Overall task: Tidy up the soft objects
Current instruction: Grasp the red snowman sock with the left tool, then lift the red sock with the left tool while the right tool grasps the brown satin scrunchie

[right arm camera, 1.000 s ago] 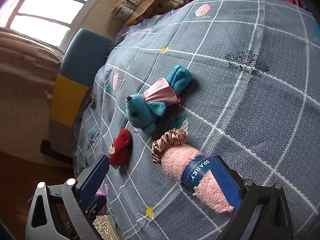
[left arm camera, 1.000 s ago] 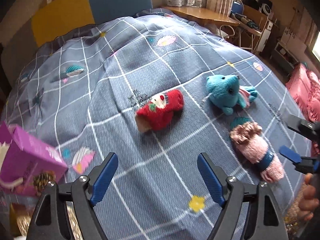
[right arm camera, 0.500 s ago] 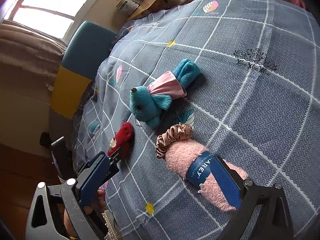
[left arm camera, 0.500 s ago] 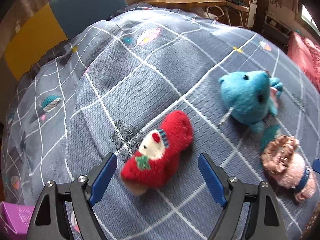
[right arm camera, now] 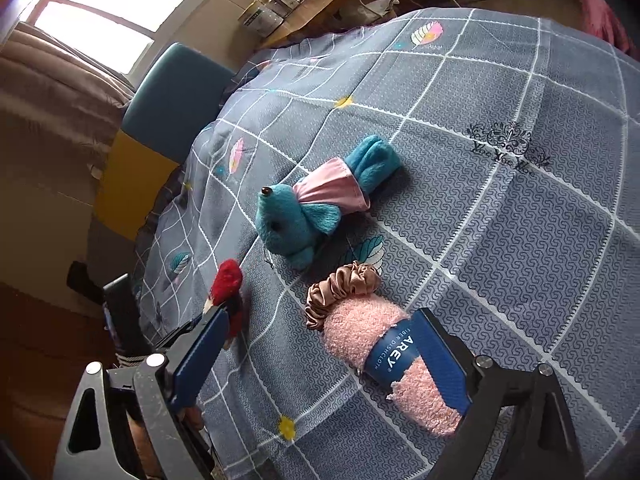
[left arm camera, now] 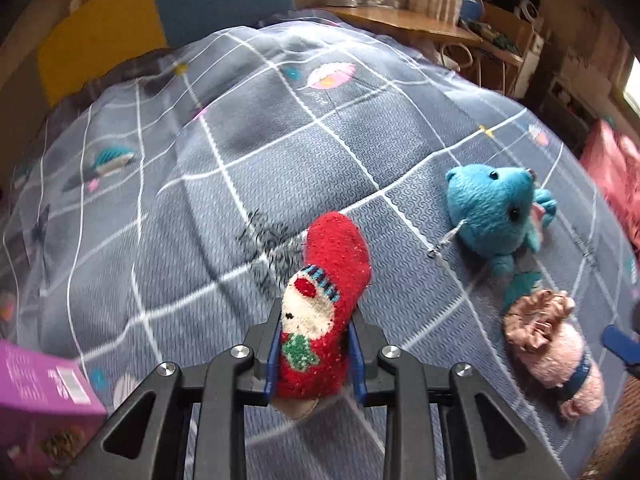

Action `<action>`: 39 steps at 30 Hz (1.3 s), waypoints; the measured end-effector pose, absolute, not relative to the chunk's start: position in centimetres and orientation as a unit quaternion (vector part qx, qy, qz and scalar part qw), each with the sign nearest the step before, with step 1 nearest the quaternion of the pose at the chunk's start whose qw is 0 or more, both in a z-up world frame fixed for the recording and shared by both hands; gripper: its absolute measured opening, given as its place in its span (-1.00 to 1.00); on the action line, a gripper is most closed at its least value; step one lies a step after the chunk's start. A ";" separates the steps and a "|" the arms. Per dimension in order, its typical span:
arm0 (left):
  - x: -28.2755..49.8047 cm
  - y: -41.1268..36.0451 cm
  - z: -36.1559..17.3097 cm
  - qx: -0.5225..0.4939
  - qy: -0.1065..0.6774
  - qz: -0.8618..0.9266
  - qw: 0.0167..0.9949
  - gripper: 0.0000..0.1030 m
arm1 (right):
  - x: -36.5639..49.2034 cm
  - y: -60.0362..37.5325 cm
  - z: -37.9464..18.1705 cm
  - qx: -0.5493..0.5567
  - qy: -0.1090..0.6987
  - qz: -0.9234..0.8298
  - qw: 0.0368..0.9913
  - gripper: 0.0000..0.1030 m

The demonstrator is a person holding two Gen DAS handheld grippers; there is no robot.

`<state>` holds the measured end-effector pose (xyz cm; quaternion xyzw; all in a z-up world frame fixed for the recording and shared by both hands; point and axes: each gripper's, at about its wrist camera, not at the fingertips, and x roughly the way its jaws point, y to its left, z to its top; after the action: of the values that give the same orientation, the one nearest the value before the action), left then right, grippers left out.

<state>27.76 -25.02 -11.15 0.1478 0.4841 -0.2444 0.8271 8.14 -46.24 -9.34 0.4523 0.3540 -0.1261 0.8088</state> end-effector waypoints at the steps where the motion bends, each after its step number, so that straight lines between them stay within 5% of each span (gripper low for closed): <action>1: 27.4 -24.4 -11.0 0.139 0.490 -0.239 0.827 -0.48 | 8.1 -46.3 -9.4 0.452 0.354 -0.129 0.808 0.71; 8: 23.8 -21.4 -11.2 0.102 0.532 -0.218 0.812 -0.48 | 8.8 -46.8 -9.6 0.433 0.376 -0.146 0.806 0.61; 19: 18.4 -18.6 -9.1 0.067 0.528 -0.238 0.813 -0.48 | 16.9 -44.5 -12.1 0.241 0.520 -0.107 0.812 0.60; 20: 18.0 -18.4 -8.8 0.065 0.527 -0.241 0.813 -0.48 | 17.3 -44.0 -12.2 0.219 0.527 -0.104 0.815 0.56; 25: 16.7 -16.6 -7.4 0.044 0.517 -0.249 0.818 -0.48 | 19.3 -41.7 -12.6 0.133 0.549 -0.087 0.821 -0.54; 33: 15.4 -14.3 -5.1 0.031 0.489 -0.249 0.836 -0.48 | 20.4 -40.0 -9.1 0.183 0.498 0.003 0.848 -0.68; 39: 15.7 -14.2 -4.1 0.034 0.479 -0.253 0.840 -0.48 | 18.8 -34.8 -11.7 0.134 0.539 0.028 0.831 -0.68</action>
<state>15.66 -14.17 -4.05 0.0343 0.4792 -0.2526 0.8399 18.83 -34.75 -11.68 0.1343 0.5390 0.0279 0.8310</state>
